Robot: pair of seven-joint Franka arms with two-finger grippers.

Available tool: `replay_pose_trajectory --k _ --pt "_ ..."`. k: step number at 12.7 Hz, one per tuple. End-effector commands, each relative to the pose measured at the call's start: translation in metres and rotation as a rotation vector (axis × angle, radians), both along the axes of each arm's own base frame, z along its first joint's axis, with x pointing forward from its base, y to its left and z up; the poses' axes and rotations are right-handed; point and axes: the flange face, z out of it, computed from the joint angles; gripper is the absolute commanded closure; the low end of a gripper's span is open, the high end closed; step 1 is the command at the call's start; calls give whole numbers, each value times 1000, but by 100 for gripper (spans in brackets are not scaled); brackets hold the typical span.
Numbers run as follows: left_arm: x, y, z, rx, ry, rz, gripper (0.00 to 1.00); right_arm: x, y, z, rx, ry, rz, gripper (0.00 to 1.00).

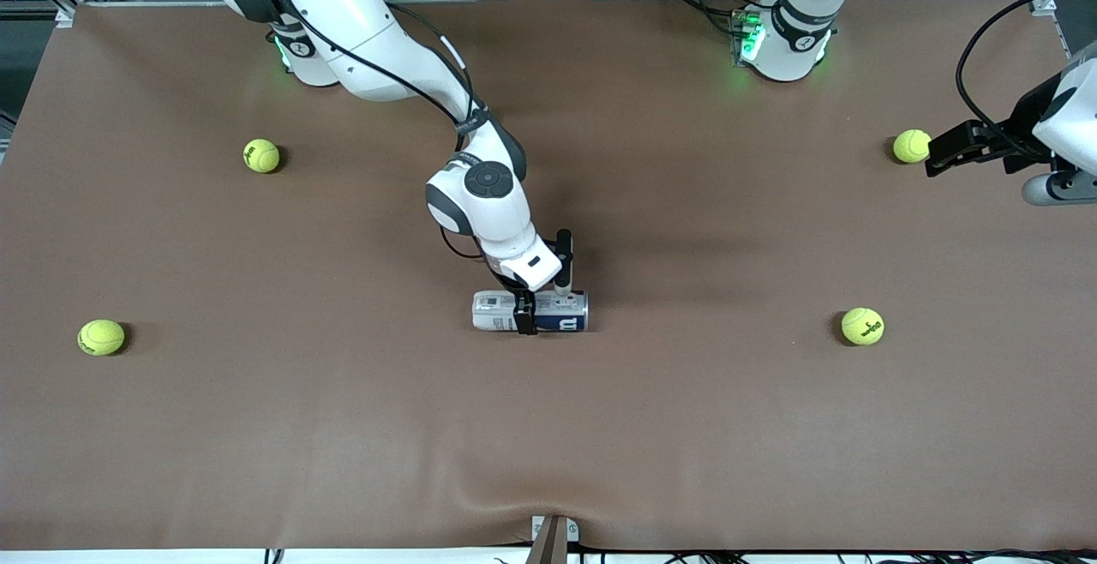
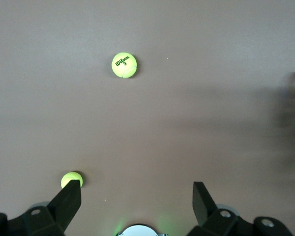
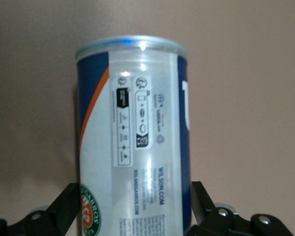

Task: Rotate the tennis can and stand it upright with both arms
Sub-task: 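Rotate the can with the right gripper and set it down sideways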

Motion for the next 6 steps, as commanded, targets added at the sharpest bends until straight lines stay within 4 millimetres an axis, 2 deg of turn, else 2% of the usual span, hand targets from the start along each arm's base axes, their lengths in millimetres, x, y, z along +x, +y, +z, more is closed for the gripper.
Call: replay_pose_trajectory --k 1,4,6 --pt "1 -5 4 -24 -10 -20 0 8 -2 22 15 -36 5 0" --pt "16 -20 -27 -154 54 -13 0 10 -2 49 22 -14 -41 0" --pt "35 -31 -58 -247 84 -8 0 8 -3 71 31 56 -184 0"
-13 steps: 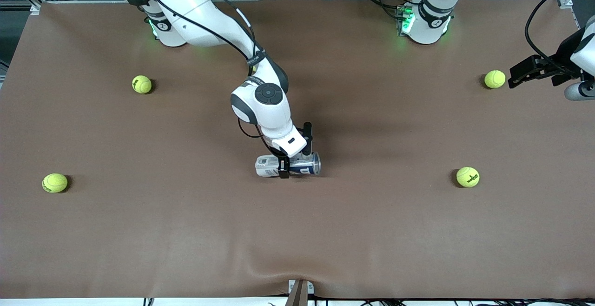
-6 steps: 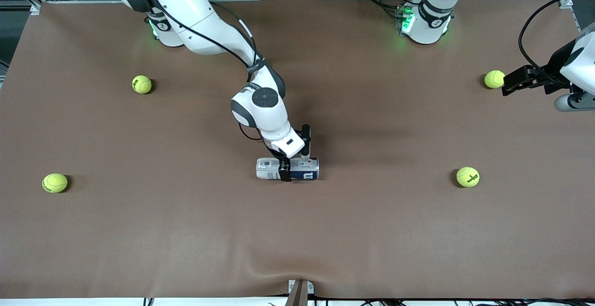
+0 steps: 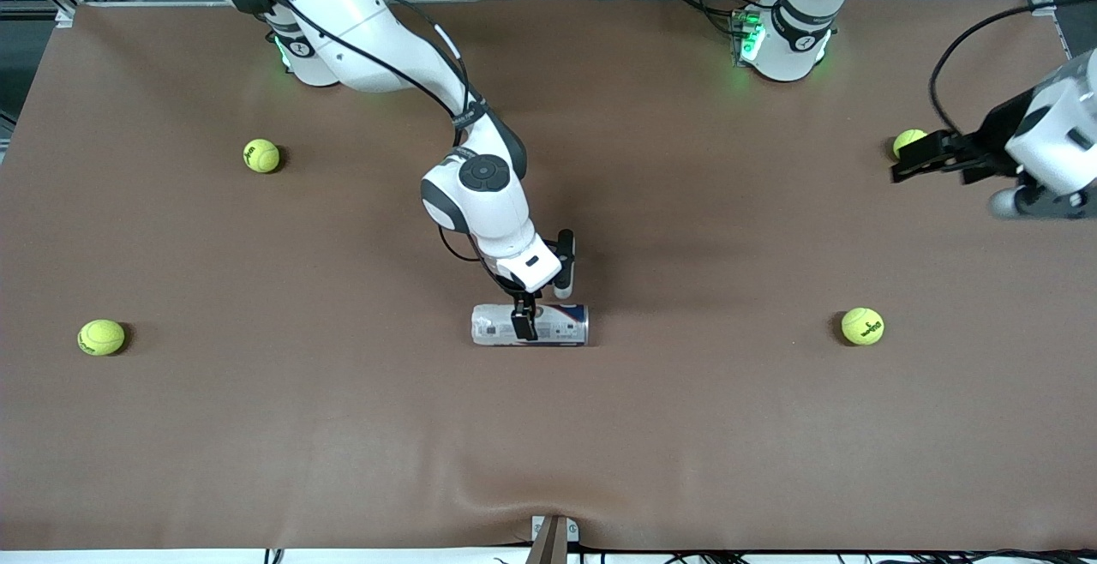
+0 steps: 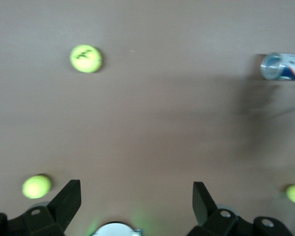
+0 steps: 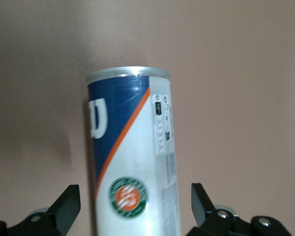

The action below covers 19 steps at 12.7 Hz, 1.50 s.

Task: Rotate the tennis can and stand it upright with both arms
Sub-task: 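Release the can with the right gripper while the left gripper reaches it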

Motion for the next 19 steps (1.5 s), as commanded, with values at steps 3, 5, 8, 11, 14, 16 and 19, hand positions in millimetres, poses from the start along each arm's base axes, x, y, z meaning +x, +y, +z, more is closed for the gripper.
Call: replay_pose_trajectory --k 3,5,8,11,14,16,19 --pt "54 -32 -93 -255 81 38 0 -4 -8 54 40 88 -266 0" --pt "75 -56 -142 -368 107 80 0 2 -20 71 71 126 -386 0" --pt "97 -102 -227 -534 149 203 0 35 -78 98 96 170 -527 0" --pt "86 -160 -290 -618 178 308 0 79 -166 120 106 168 -668 0" --pt "63 -187 -356 -739 230 386 6 94 -239 160 91 192 -799 0" --pt "54 -196 -394 -874 241 426 17 103 -295 180 158 246 -931 0" --pt "52 -209 -424 -915 235 466 25 96 -395 215 204 398 -1118 0"
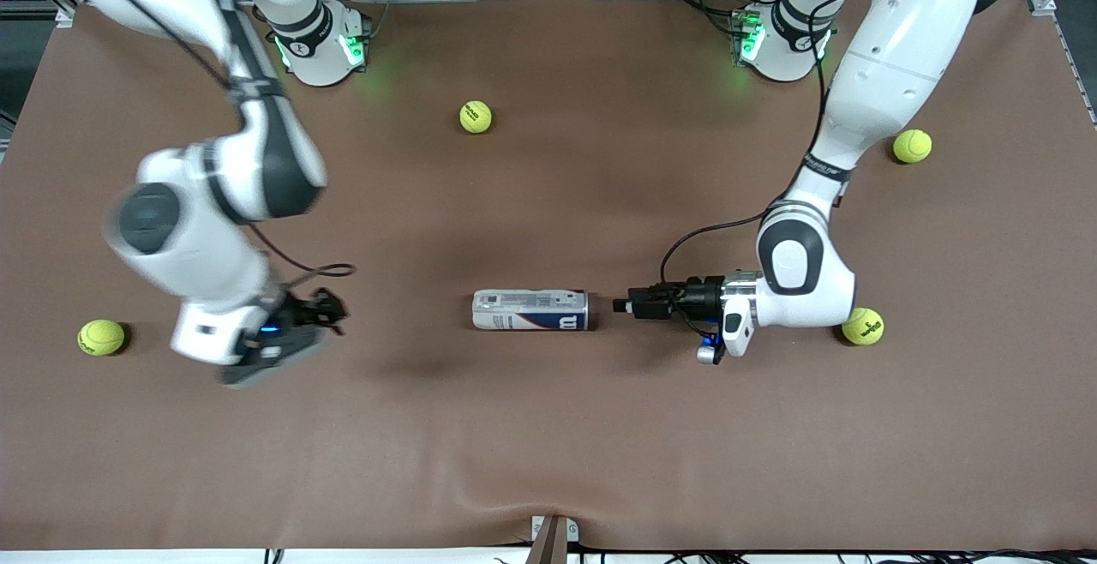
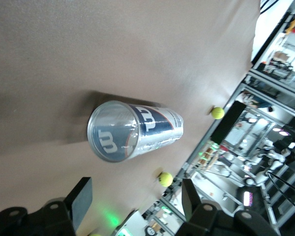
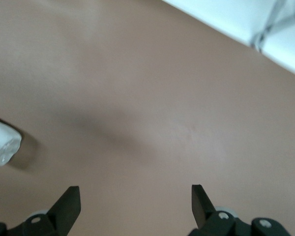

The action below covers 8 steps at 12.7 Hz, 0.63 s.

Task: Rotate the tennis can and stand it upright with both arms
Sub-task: 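Release the can with the right gripper while the left gripper reaches it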

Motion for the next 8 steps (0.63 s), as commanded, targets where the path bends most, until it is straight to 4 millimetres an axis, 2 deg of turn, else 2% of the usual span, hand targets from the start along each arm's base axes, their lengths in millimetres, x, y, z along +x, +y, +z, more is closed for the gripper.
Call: replay_pose_trajectory --k 1,2,3,5,8 --pt "5 -4 -23 -15 -7 54 25 -19 -85 33 60 88 -149 0" --pt "8 -8 -31 -33 -6 76 26 -26 -108 45 62 104 -181 0" --pt "8 -19 -36 -40 -10 83 28 -36 -120 67 63 110 -197 0" --pt "14 -18 -43 -34 -19 106 29 -61 -136 98 67 152 -261 0" --pt "23 -21 -52 -59 -14 138 33 -99 -143 136 71 189 -374 0"
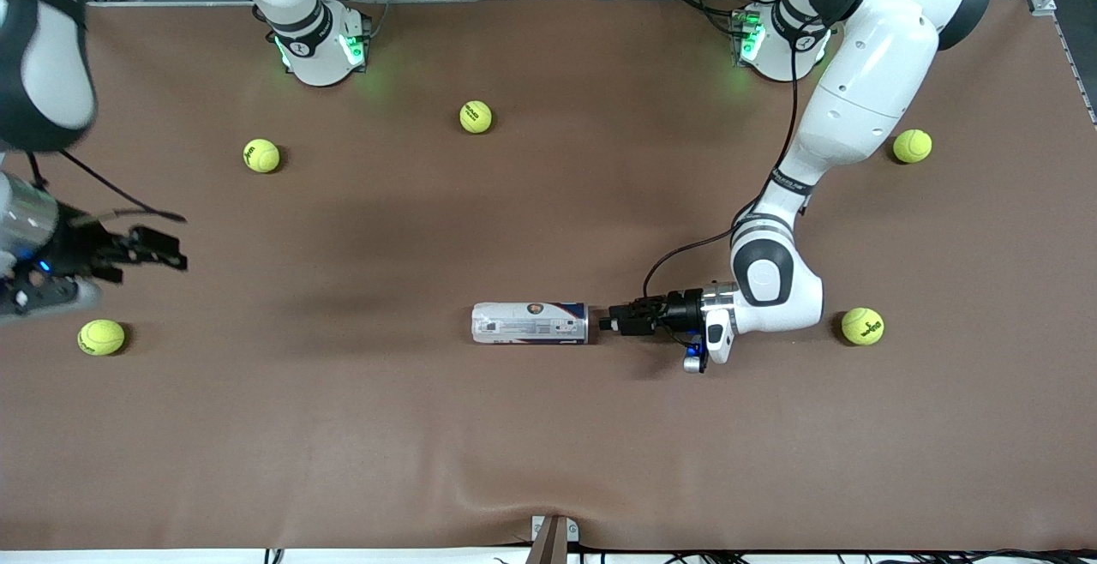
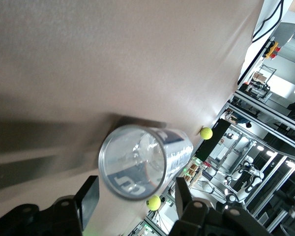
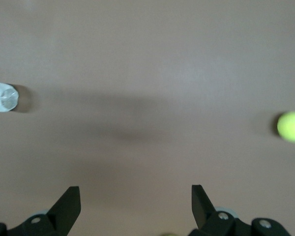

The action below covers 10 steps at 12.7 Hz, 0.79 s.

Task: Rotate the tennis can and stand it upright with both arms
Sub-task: 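Grasp the can's end with the left gripper while the right gripper withdraws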

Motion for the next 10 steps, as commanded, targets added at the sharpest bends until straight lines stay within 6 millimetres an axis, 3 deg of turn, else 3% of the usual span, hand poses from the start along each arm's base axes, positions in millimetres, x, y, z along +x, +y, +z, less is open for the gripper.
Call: replay_pose_trajectory --k 1,5,8,9,10 --pt "9 -15 -5 -44 -7 44 35 -45 1 35 16 4 -107 0" --pt "0 -40 -5 -61 4 42 40 -87 3 87 8 7 -237 0" --pt "-8 -53 -7 -61 7 22 46 -86 5 95 -2 -9 -218 0" --pt "-8 -54 -8 -67 14 31 63 -86 12 97 -5 -11 -206 0" --pt "-7 -55 -6 -83 23 51 86 -84 17 98 -25 -17 -194 0"
